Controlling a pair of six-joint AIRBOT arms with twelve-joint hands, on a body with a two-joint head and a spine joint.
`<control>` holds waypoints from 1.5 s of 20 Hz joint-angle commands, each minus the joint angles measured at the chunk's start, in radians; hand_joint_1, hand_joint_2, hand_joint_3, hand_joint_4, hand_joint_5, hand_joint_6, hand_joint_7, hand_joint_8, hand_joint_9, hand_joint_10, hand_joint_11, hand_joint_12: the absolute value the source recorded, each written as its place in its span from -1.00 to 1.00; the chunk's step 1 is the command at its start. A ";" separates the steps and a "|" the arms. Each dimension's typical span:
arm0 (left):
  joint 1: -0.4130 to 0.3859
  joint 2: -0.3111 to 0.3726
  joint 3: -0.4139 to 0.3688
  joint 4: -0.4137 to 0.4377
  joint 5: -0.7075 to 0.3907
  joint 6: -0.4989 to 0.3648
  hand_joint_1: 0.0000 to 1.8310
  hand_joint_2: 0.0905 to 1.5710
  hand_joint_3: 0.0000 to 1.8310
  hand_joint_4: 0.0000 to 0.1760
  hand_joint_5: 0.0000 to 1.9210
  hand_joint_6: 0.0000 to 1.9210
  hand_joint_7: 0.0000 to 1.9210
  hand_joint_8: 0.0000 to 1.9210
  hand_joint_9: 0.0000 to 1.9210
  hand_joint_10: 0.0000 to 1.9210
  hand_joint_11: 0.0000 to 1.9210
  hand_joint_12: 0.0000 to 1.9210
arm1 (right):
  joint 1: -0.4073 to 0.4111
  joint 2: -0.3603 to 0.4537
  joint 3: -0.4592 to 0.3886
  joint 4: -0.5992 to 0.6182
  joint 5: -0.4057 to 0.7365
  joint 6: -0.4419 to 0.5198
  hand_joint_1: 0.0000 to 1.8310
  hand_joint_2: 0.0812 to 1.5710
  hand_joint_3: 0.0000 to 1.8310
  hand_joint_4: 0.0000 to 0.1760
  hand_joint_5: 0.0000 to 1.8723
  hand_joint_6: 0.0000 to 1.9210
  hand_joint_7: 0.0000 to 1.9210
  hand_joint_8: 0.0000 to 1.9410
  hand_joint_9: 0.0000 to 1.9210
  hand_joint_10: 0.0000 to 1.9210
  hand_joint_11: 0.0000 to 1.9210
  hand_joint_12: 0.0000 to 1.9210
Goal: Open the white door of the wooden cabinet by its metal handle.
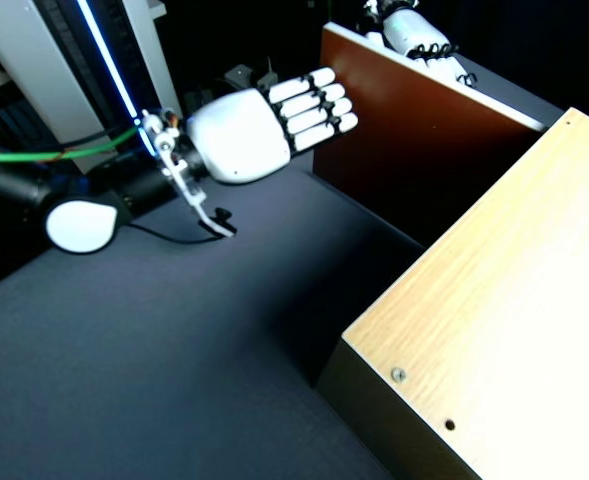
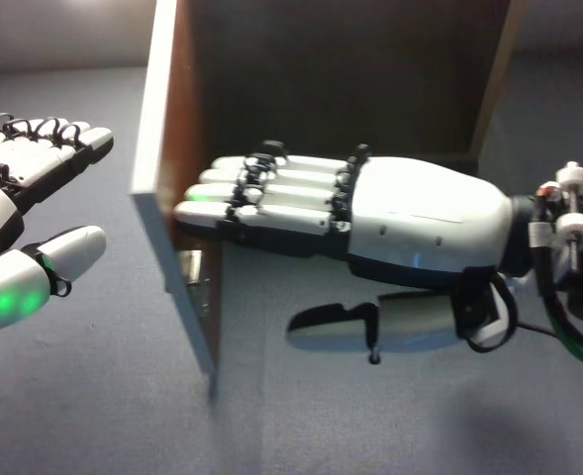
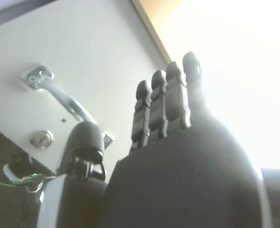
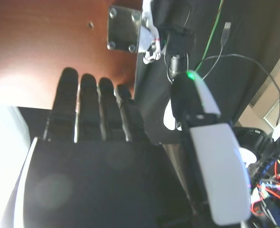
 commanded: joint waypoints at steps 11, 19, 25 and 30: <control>-0.011 -0.005 0.013 -0.010 -0.118 -0.002 -1.00 0.90 -1.00 -1.00 -0.89 -0.99 -0.92 -0.99 -0.94 -1.00 -1.00 -0.75 | 0.044 -0.083 0.015 0.038 0.118 0.005 -0.73 0.88 -0.98 -1.00 -1.00 -1.00 -1.00 -1.00 -1.00 -1.00 -1.00 -1.00; -0.004 -0.001 0.002 -0.017 -0.140 -0.002 -1.00 0.51 -0.97 -1.00 -0.82 -0.94 -0.71 -0.95 -0.70 -0.91 -1.00 0.09 | 0.042 -0.010 -0.004 0.059 0.084 0.005 -0.52 0.80 -1.00 -1.00 -0.99 -1.00 -1.00 -1.00 -1.00 -1.00 -1.00 -1.00; 0.008 0.007 -0.006 -0.029 -0.164 -0.002 -1.00 0.92 -0.99 -1.00 -0.91 -1.00 -0.93 -0.99 -0.94 -0.99 -1.00 -0.81 | -0.026 0.096 -0.024 0.169 0.096 -0.052 -0.62 0.81 -1.00 -1.00 -1.00 -1.00 -1.00 -1.00 -1.00 -1.00 -1.00 -1.00; 0.017 0.010 -0.009 -0.034 -0.182 -0.002 -1.00 0.91 -1.00 -1.00 -0.90 -1.00 -0.93 -1.00 -0.95 -1.00 -1.00 -0.83 | -0.113 0.181 -0.041 0.346 0.173 -0.120 -0.76 0.85 -0.98 -1.00 -0.98 -1.00 -1.00 -1.00 -1.00 -1.00 -1.00 -1.00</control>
